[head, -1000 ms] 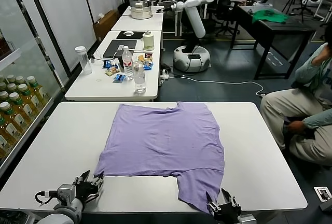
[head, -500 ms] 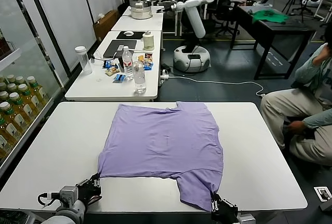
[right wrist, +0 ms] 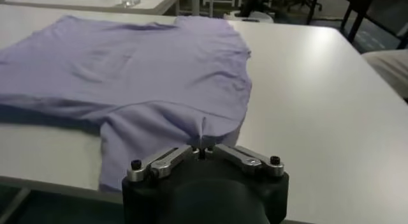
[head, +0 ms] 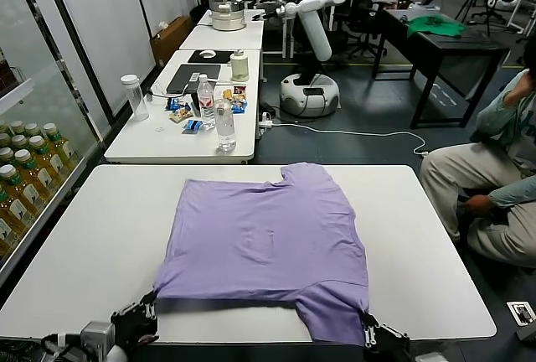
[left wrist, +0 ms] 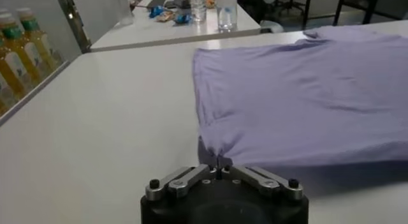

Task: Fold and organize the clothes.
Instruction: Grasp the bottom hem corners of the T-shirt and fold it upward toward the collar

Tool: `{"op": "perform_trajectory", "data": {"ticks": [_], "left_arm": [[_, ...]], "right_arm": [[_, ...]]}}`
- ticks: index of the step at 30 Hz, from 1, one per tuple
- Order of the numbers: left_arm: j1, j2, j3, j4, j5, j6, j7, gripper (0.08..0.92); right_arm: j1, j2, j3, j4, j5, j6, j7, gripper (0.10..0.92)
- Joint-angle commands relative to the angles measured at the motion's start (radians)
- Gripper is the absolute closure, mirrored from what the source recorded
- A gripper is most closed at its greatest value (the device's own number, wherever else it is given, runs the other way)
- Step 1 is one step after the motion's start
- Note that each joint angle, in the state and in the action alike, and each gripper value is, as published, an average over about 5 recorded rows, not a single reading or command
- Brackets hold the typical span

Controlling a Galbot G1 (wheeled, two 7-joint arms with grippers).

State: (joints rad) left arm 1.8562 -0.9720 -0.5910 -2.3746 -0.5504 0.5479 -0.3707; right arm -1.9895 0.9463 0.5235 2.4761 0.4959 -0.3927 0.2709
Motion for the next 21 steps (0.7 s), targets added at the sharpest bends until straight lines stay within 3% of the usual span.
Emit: {"op": "perform_trajectory", "data": {"ticks": [1, 4, 11, 21], "left_arm": [[0.198, 0.008, -0.053, -0.107, 0.028, -0.029, -0.012, 0.915], [0.117, 0.014, -0.078, -0.075, -0.042, -0.028, -0.004, 0.915], [-0.261, -0.005, -0.004, 0.037, -0.169, 0.025, 0.017, 0.915], [-0.448, -0.006, 0.036, 0.19, -0.225, 0.034, 0.09, 0.915]], "right_arm": [[-0.139, -0.015, 0.093, 0.084, -0.012, 0.022, -0.021, 0.915], [-0.032, -0.014, 0.051, 0.059, -0.032, 0.02, -0.022, 0.915], [0.394, -0.024, -0.107, -0.059, 0.025, -0.111, 0.005, 0.915], [0.613, -0.023, -0.157, -0.21, 0.111, -0.166, 0.02, 0.915]]}}
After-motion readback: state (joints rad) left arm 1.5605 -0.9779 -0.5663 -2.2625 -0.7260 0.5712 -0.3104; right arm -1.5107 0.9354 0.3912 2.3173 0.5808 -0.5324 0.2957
